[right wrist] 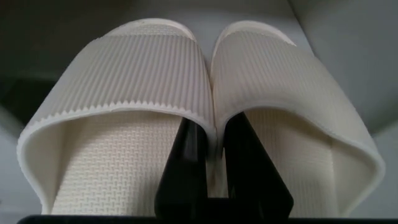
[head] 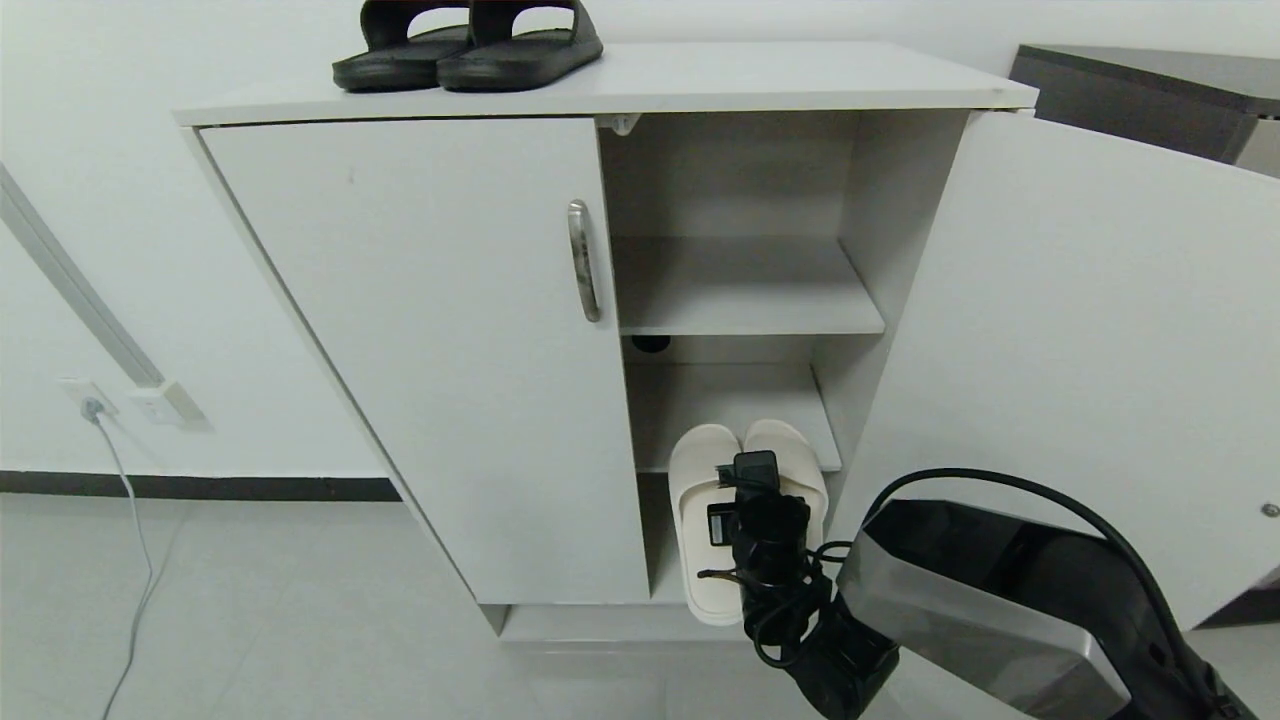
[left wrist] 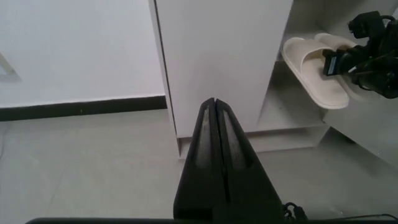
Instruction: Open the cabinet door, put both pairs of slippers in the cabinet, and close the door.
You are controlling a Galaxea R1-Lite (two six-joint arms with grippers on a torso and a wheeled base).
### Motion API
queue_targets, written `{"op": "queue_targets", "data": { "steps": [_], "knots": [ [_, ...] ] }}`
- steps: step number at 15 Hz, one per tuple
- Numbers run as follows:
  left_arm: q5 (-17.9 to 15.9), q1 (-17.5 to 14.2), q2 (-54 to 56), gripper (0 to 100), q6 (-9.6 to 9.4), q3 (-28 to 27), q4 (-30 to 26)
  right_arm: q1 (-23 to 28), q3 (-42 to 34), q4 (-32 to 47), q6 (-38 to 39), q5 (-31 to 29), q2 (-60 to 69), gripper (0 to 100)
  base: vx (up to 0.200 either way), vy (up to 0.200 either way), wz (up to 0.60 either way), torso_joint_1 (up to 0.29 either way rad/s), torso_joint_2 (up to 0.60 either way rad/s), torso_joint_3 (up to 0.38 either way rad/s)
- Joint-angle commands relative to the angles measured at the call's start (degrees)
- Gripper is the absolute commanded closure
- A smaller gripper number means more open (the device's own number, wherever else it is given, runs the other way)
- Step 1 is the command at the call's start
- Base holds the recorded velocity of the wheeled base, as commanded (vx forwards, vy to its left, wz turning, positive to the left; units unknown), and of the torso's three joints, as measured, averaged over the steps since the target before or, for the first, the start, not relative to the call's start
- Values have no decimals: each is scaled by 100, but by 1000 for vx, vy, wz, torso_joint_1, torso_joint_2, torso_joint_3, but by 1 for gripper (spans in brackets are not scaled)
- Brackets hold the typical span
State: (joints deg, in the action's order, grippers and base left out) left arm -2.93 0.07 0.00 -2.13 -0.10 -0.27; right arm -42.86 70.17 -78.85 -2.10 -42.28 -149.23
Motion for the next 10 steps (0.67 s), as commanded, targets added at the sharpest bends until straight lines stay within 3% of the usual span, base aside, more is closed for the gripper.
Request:
{"op": "queue_targets", "data": {
  "steps": [1, 4, 10],
  "knots": [
    [3, 1, -9, 100, 2, 1, 0, -3, -12, -25, -10, 0, 43, 100, 200, 0, 0, -7, 2, 2],
    [11, 1, -9, 100, 38, 10, 0, 15, 14, -8, -1, 27, 25, 100, 200, 0, 0, 5, 2, 2],
    [11, 1, -9, 100, 38, 10, 0, 191, 454, 581, 148, 176, 25, 100, 0, 0, 0, 0, 0, 0]
  ]
}}
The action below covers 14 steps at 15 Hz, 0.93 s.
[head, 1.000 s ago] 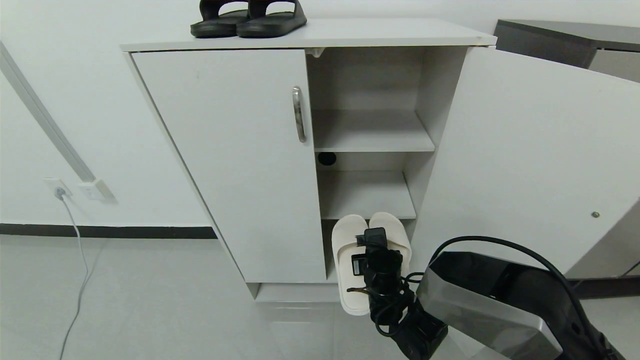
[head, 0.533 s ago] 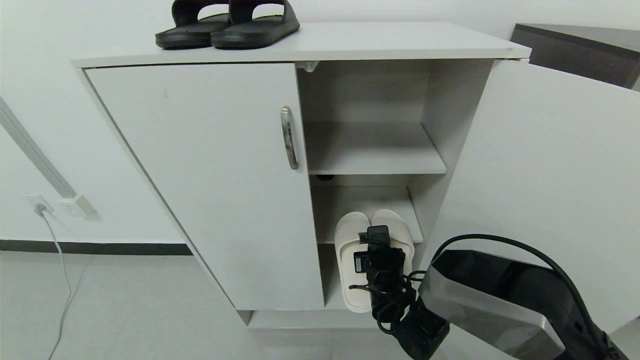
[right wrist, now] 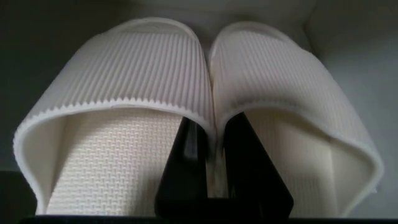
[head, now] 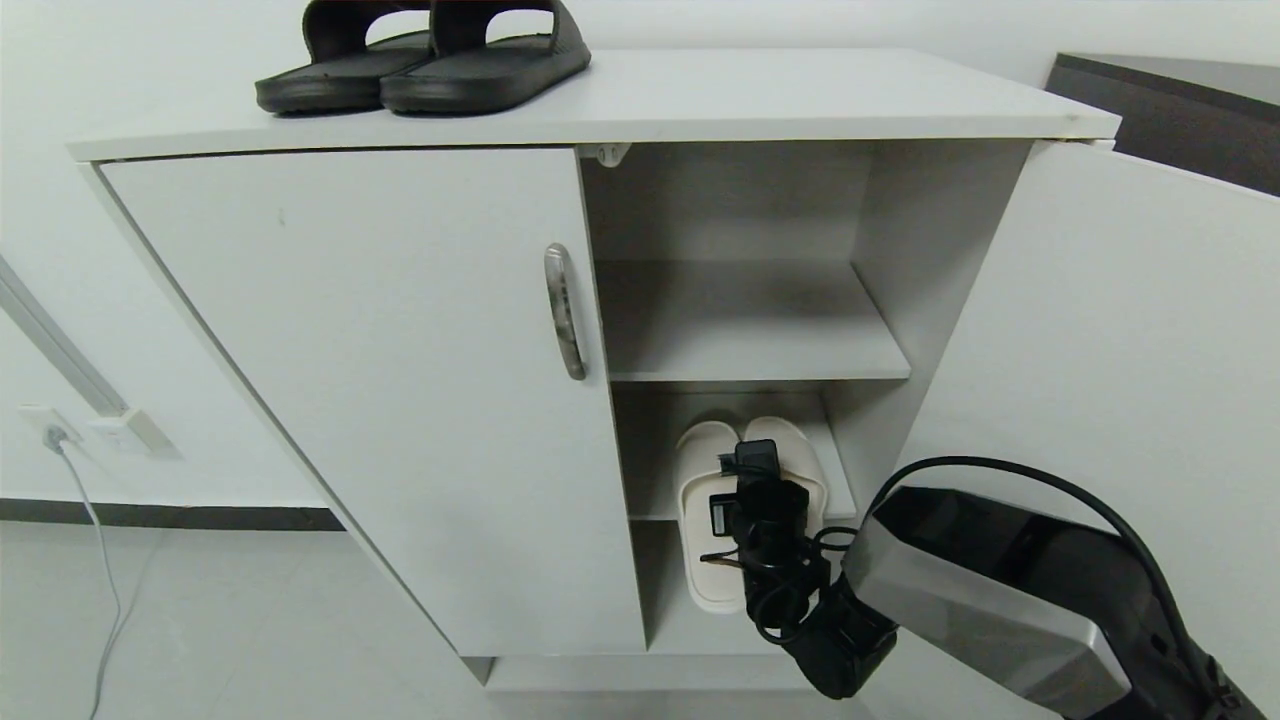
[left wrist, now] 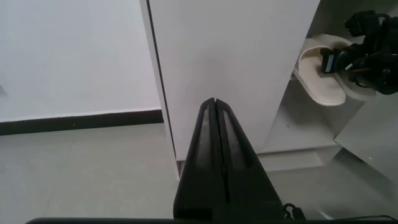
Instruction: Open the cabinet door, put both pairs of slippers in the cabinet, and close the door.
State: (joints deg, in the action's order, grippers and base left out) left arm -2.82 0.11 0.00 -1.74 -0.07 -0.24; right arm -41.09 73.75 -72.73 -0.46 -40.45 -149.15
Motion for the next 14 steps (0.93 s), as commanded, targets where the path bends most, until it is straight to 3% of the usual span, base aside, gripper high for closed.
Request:
{"op": "queue_targets", "data": {
  "steps": [1, 2, 3, 6, 11, 14],
  "knots": [
    [0, -2, -9, 100, -1, 7, -2, 31, 333, 461, 275, 19, 35, 100, 0, 0, 0, 0, 0, 0],
    [0, -2, -9, 100, -1, 7, -2, 31, 333, 461, 275, 19, 35, 100, 0, 0, 0, 0, 0, 0],
    [9, -2, -9, 100, -1, 7, -2, 31, 684, 1200, 644, 116, 70, 100, 0, 0, 0, 0, 0, 0],
    [9, -2, -9, 100, -1, 7, -2, 84, 1168, 1789, 706, 257, 70, 100, 0, 0, 0, 0, 0, 0],
    [9, -2, -9, 100, -1, 7, -2, 233, 1713, 2553, 723, 573, 79, 100, 0, 0, 0, 0, 0, 0],
    [9, -2, -9, 100, -1, -1, -2, 348, 2064, 2588, 670, 582, -26, 100, 0, 0, 0, 0, 0, 0]
  ]
}}
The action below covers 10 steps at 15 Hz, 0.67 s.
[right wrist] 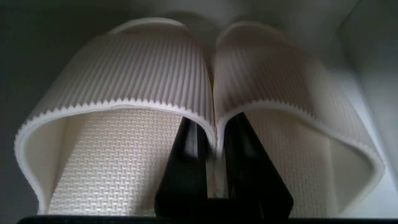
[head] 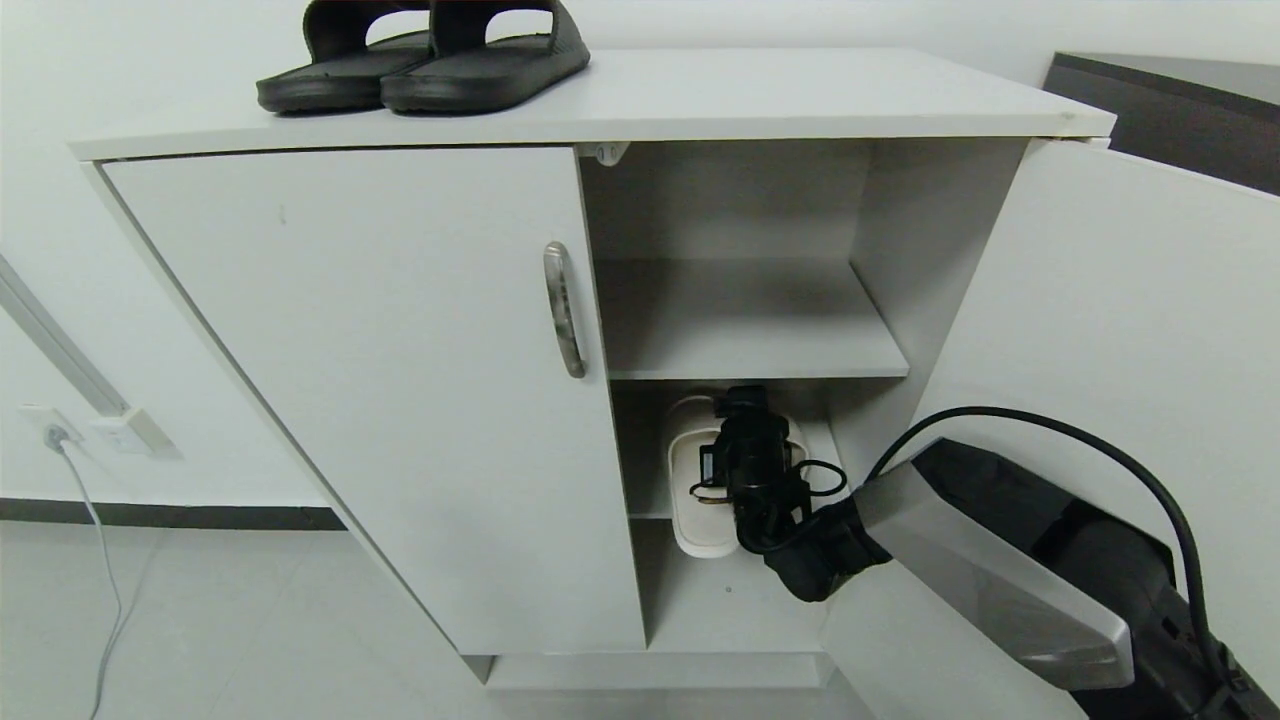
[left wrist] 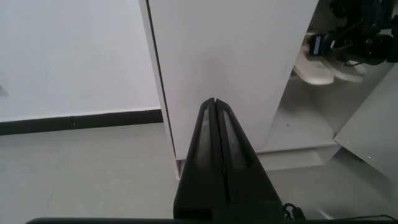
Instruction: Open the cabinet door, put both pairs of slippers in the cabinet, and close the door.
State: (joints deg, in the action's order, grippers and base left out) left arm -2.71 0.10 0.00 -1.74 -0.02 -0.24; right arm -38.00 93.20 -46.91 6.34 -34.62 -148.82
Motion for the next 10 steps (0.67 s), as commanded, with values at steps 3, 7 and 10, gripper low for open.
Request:
{"op": "queue_targets", "data": {
  "steps": [3, 7, 10],
  "knots": [
    [-2, -1, -9, 100, -1, 2, -2, 117, 489, 6, -265, -18, -244, 100, 0, 0, 0, 0, 0, 0],
    [-2, -1, -9, 100, -1, 2, -2, 179, 1104, 50, -528, -203, -560, 100, 0, 0, 0, 0, 0, 0],
    [-2, -1, -9, 100, -1, 2, -2, 223, 1306, 235, -511, -247, -613, 100, 0, 0, 0, 0, 0, 0]
  ]
}}
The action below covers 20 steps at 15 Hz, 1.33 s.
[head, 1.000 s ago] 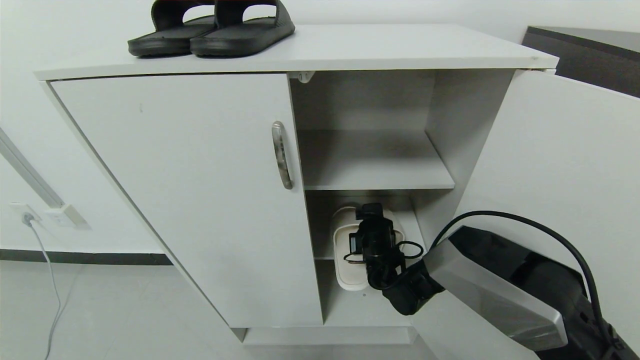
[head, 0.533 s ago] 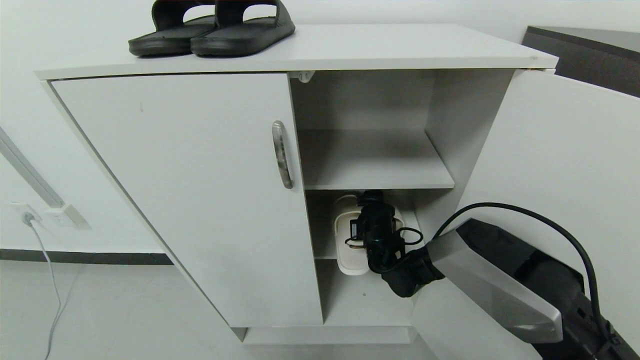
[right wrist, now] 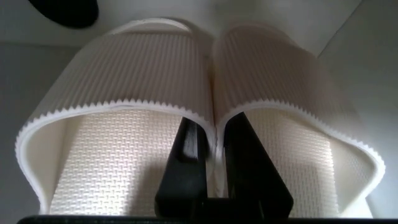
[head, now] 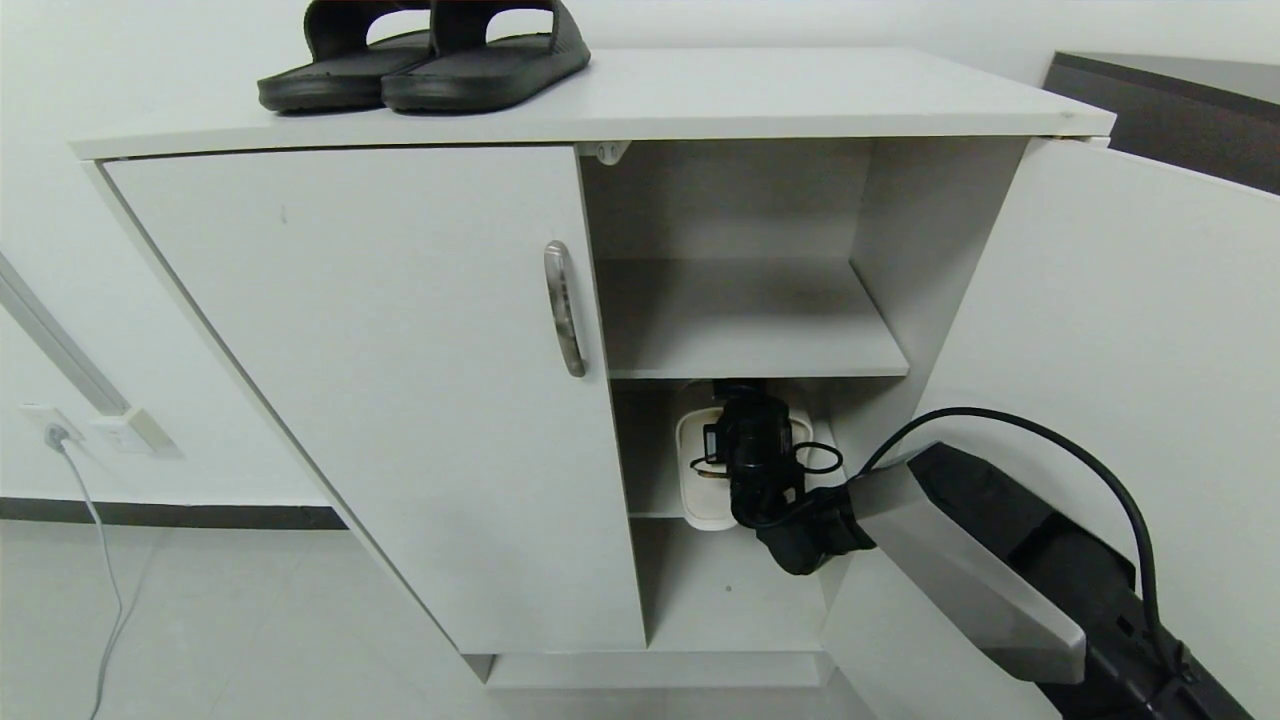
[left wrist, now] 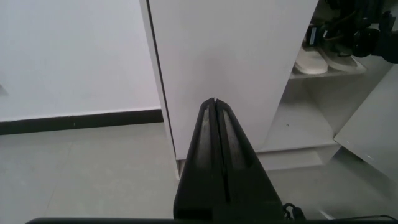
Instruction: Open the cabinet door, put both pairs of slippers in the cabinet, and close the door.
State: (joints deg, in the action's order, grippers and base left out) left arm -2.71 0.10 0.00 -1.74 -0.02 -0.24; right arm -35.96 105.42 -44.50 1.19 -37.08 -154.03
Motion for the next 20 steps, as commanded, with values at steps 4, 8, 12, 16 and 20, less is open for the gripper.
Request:
{"op": "queue_targets", "data": {
  "steps": [4, 8, 12, 16, 20],
  "knots": [
    [-2, -1, -9, 100, -1, -6, -2, 81, 251, 310, 206, -1, -101, 100, 0, 0, 0, 0, 0, 0],
    [-2, -1, -9, 100, -1, 2, -2, 89, 321, 389, 267, -1, -171, 100, 0, 0, 0, 0, 0, 0],
    [-2, -1, -9, 100, -1, 2, -2, 81, 488, 407, 250, -97, -303, 100, 0, 0, 0, 0, 0, 0],
    [-2, -1, -9, 100, -1, 2, -2, 81, 488, 442, 241, -97, -338, 100, 0, 0, 0, 0, 0, 0],
    [-2, -1, -9, 100, -1, 2, -2, 81, 347, 389, 232, -106, -294, 0, 0, 0, 0, 0, 0, 0]
  ]
}}
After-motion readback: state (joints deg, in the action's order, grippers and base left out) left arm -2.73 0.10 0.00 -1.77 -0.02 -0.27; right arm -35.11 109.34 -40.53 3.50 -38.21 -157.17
